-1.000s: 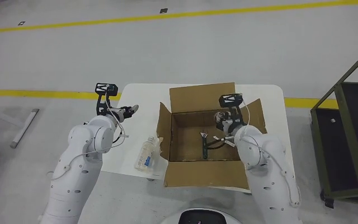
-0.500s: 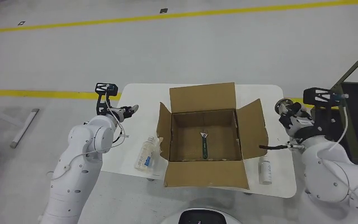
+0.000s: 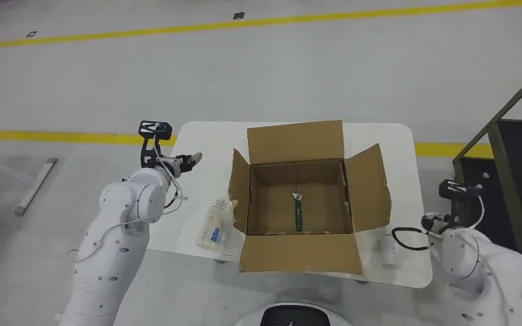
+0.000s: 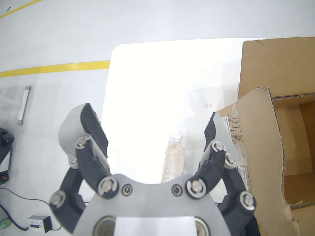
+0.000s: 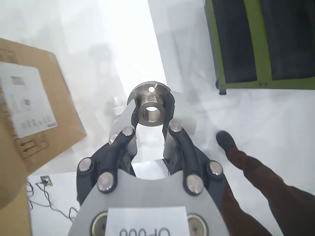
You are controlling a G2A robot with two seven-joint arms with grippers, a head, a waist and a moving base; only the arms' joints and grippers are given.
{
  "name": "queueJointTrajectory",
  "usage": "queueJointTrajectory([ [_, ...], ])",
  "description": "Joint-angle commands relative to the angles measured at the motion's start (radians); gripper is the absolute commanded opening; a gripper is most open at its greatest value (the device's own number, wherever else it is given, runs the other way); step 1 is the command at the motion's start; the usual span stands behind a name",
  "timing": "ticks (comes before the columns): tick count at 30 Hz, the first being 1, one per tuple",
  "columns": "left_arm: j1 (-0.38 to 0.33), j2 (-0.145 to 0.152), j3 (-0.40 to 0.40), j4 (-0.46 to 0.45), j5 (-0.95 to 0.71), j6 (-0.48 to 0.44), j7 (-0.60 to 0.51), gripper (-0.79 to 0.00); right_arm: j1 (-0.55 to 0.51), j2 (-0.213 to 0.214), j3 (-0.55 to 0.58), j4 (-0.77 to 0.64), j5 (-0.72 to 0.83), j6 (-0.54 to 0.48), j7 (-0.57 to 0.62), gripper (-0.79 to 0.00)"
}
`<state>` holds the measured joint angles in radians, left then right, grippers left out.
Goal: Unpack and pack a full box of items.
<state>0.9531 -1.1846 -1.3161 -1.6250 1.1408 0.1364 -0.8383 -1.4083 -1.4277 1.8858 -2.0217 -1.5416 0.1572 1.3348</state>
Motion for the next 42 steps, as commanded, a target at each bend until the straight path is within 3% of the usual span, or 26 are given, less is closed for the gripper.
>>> queueJointTrajectory([
  [1, 0.000, 0.000, 0.000, 0.000, 0.000, 0.000, 0.000, 0.000, 0.004, 0.001, -0.020, 0.059, -0.029, 0.001, 0.013, -0.785],
  [11, 0.000, 0.000, 0.000, 0.000, 0.000, 0.000, 0.000, 0.000, 0.043, 0.005, -0.067, 0.197, -0.064, -0.010, 0.090, -0.785],
  [24, 0.000, 0.000, 0.000, 0.000, 0.000, 0.000, 0.000, 0.000, 0.066, 0.010, -0.107, 0.298, -0.104, -0.024, 0.092, -0.785],
  [29, 0.000, 0.000, 0.000, 0.000, 0.000, 0.000, 0.000, 0.000, 0.072, 0.009, -0.122, 0.306, -0.105, -0.016, 0.095, -0.585],
  [31, 0.000, 0.000, 0.000, 0.000, 0.000, 0.000, 0.000, 0.000, 0.073, 0.010, -0.129, 0.305, -0.110, -0.017, 0.100, -0.471],
  [38, 0.000, 0.000, 0.000, 0.000, 0.000, 0.000, 0.000, 0.000, 0.076, 0.011, -0.134, 0.286, -0.116, -0.016, 0.111, -0.459],
  [42, 0.000, 0.000, 0.000, 0.000, 0.000, 0.000, 0.000, 0.000, 0.069, 0.013, -0.103, 0.159, -0.085, -0.004, 0.119, -0.496],
])
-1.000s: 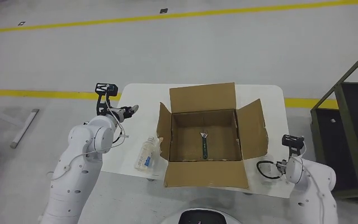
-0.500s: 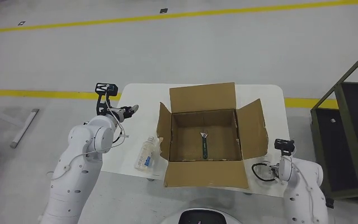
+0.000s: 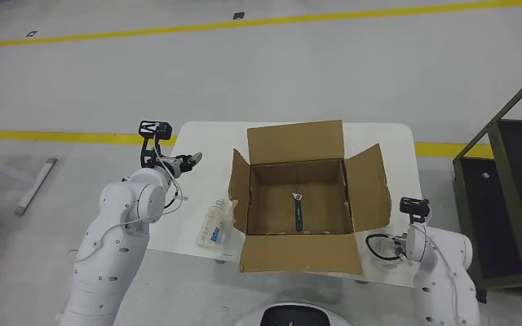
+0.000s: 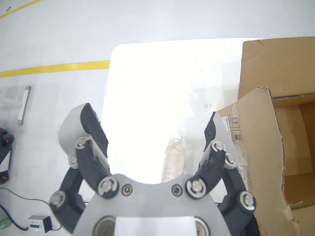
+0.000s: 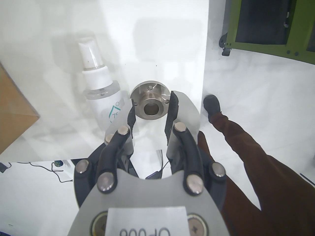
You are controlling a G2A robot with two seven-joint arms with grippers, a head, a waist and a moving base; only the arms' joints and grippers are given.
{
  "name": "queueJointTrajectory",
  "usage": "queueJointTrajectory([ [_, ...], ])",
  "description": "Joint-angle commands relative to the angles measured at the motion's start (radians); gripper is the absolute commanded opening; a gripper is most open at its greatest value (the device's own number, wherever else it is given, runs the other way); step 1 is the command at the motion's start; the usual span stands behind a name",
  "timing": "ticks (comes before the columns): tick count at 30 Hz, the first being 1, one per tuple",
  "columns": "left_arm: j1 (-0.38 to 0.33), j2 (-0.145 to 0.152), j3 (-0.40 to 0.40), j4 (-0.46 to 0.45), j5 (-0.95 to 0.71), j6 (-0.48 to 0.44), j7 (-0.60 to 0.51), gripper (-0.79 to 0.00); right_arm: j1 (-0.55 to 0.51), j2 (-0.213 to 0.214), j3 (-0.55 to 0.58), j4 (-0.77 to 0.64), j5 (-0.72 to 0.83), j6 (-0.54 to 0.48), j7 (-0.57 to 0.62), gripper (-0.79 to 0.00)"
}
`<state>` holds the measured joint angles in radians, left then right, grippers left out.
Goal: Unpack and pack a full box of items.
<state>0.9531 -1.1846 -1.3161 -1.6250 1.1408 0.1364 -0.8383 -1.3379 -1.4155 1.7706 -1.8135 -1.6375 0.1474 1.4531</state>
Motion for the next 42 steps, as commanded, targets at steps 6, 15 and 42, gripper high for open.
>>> queueJointTrajectory([
  [6, 0.000, 0.000, 0.000, 0.000, 0.000, 0.000, 0.000, 0.000, -0.039, 0.002, 0.100, -0.371, 0.035, 0.072, -0.090, -0.785],
  [15, 0.000, 0.000, 0.000, 0.000, 0.000, 0.000, 0.000, 0.000, -0.045, -0.011, 0.028, -0.537, 0.236, 0.138, -0.358, -0.785],
  [42, 0.000, 0.000, 0.000, 0.000, 0.000, 0.000, 0.000, 0.000, 0.453, -0.083, -0.733, 0.432, 0.078, 0.079, -0.145, -0.785],
])
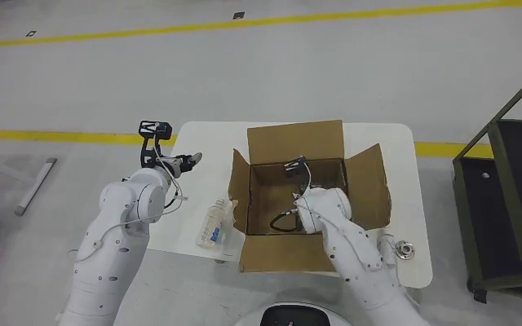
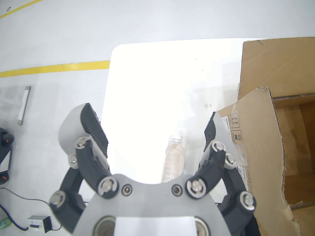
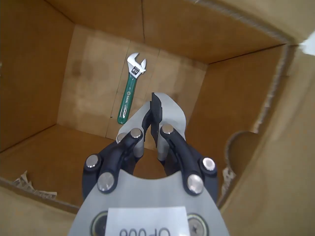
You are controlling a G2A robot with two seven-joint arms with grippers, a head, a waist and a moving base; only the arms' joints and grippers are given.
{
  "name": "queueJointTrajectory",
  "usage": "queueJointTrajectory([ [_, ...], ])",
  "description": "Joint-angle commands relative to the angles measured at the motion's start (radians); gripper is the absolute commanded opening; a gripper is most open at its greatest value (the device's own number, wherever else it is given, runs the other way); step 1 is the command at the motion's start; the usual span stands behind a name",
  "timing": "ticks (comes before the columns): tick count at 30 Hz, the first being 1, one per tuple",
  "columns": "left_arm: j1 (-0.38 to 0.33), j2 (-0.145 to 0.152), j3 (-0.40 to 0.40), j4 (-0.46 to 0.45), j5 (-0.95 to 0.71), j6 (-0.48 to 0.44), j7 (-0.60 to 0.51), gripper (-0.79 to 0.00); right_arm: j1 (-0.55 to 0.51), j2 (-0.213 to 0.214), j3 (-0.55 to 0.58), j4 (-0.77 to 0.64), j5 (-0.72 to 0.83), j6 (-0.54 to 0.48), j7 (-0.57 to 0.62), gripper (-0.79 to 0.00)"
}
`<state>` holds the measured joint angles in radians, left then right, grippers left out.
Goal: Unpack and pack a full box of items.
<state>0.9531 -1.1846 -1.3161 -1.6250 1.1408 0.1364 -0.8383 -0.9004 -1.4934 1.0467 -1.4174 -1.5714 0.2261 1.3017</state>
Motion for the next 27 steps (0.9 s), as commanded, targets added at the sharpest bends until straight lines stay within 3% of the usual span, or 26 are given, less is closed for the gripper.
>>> queueJointTrajectory([
  [1, 0.000, 0.000, 0.000, 0.000, 0.000, 0.000, 0.000, 0.000, 0.031, -0.009, -0.014, 0.054, 0.025, 0.004, 0.008, -0.785],
  [10, 0.000, 0.000, 0.000, 0.000, 0.000, 0.000, 0.000, 0.000, 0.031, -0.009, -0.014, 0.054, 0.025, 0.004, 0.008, -0.785],
  [16, 0.000, 0.000, 0.000, 0.000, 0.000, 0.000, 0.000, 0.000, 0.013, -0.011, -0.021, 0.084, -0.012, 0.015, -0.022, -0.683],
  [21, 0.000, 0.000, 0.000, 0.000, 0.000, 0.000, 0.000, 0.000, 0.044, -0.032, -0.048, 0.165, 0.031, 0.051, -0.038, -0.683],
  [27, 0.000, 0.000, 0.000, 0.000, 0.000, 0.000, 0.000, 0.000, 0.098, -0.060, -0.092, 0.274, 0.046, 0.089, -0.038, -0.499],
])
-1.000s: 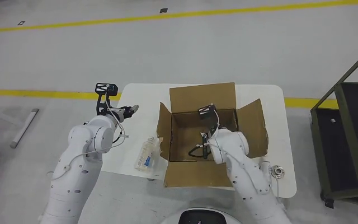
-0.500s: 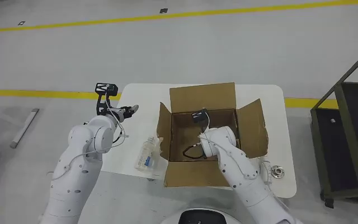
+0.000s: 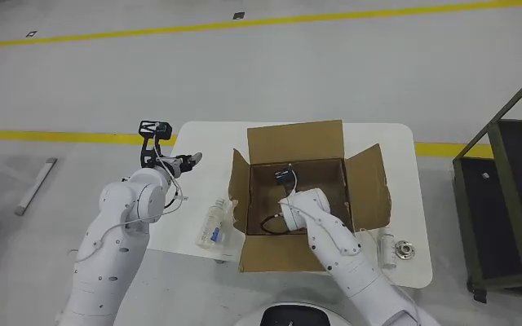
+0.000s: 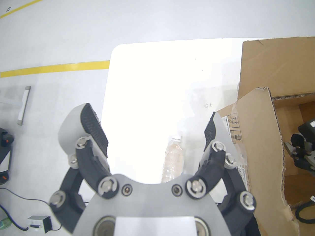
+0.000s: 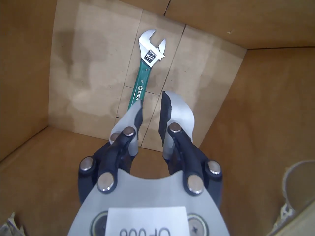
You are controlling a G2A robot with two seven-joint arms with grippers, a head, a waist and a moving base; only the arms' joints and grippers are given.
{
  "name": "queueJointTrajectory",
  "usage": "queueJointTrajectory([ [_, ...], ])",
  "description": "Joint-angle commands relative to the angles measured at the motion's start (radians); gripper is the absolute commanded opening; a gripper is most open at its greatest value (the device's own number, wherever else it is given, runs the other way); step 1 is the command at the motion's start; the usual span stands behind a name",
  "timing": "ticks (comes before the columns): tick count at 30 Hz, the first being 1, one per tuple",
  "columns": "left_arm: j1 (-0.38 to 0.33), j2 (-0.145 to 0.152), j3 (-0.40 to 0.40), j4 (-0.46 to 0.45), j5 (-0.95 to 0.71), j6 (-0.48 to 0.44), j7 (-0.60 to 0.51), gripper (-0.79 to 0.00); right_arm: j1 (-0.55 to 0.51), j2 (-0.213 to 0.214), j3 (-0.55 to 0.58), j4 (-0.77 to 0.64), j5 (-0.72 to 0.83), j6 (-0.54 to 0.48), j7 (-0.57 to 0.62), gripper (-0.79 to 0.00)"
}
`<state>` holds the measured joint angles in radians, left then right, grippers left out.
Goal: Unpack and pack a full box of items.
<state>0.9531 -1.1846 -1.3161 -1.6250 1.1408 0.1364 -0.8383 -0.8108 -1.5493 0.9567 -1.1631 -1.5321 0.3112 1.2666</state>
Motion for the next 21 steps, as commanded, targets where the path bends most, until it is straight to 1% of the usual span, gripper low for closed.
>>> queueJointTrajectory([
  [1, 0.000, 0.000, 0.000, 0.000, 0.000, 0.000, 0.000, 0.000, 0.017, -0.008, -0.004, 0.041, 0.017, 0.007, -0.005, -0.499],
  [3, 0.000, 0.000, 0.000, 0.000, 0.000, 0.000, 0.000, 0.000, 0.035, -0.016, -0.008, 0.084, 0.028, 0.016, -0.015, -0.483],
  [12, 0.000, 0.000, 0.000, 0.000, 0.000, 0.000, 0.000, 0.000, 0.095, -0.048, -0.026, 0.232, 0.069, 0.047, -0.043, -0.459],
  [15, 0.000, 0.000, 0.000, 0.000, 0.000, 0.000, 0.000, 0.000, 0.106, -0.057, -0.026, 0.264, 0.088, 0.064, -0.048, -0.462],
  [21, 0.000, 0.000, 0.000, 0.000, 0.000, 0.000, 0.000, 0.000, 0.119, -0.073, -0.010, 0.320, 0.128, 0.136, -0.089, -0.477],
])
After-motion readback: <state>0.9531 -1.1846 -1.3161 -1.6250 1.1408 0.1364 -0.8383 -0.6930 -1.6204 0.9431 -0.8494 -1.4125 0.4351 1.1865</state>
